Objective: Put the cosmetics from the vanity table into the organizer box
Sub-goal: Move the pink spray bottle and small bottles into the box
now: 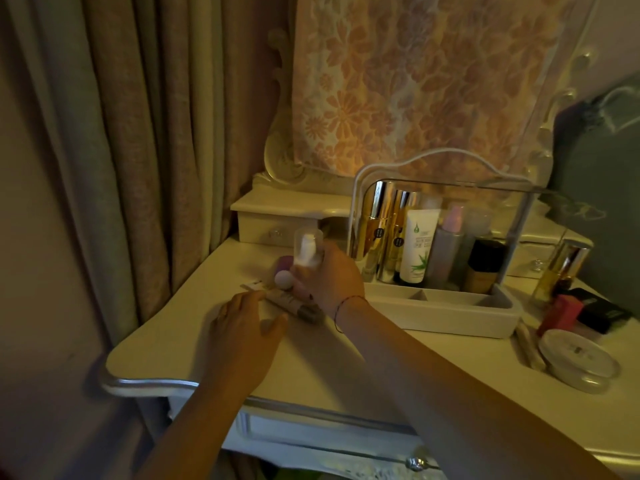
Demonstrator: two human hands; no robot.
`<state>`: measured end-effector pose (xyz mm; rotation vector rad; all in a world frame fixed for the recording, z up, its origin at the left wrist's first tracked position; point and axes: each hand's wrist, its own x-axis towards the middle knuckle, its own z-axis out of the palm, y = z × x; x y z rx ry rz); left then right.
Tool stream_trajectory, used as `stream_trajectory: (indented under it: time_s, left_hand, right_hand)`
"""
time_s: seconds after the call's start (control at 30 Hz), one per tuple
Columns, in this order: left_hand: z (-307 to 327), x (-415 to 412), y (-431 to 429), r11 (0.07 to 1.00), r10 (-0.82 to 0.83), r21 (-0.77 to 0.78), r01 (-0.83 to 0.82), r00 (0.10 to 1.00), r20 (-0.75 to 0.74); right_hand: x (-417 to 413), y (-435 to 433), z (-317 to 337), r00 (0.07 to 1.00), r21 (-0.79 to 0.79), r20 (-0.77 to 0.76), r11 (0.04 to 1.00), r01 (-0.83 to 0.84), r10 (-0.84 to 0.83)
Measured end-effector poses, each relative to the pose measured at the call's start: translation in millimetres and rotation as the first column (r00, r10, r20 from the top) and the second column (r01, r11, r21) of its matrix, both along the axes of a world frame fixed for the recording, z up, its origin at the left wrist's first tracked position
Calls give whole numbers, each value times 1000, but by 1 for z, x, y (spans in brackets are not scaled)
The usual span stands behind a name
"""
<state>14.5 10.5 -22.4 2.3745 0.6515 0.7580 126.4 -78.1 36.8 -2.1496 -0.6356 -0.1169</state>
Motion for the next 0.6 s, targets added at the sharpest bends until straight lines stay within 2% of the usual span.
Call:
stream_trajectory:
  time_s: [0.3, 0.43, 0.53, 0.6]
  left_hand:
    - [-3, 3, 3, 999, -3, 40, 4, 1000, -26]
    - [2, 20, 21, 991, 35, -129, -35, 999, -4]
    - [9, 39, 49, 982, 124, -120, -145, 979, -164]
    - [13, 48, 60, 987, 121, -68, -147, 946, -300]
  right_hand:
    - [-8, -19, 5, 999, 19, -6, 999, -48, 48]
    - [-19, -37, -13, 991, 174, 134, 985, 3, -27]
    - [-32, -49, -29, 972, 190, 236, 982, -22, -24]
    - [-34, -55, -37, 982, 205, 189, 978, -31, -9]
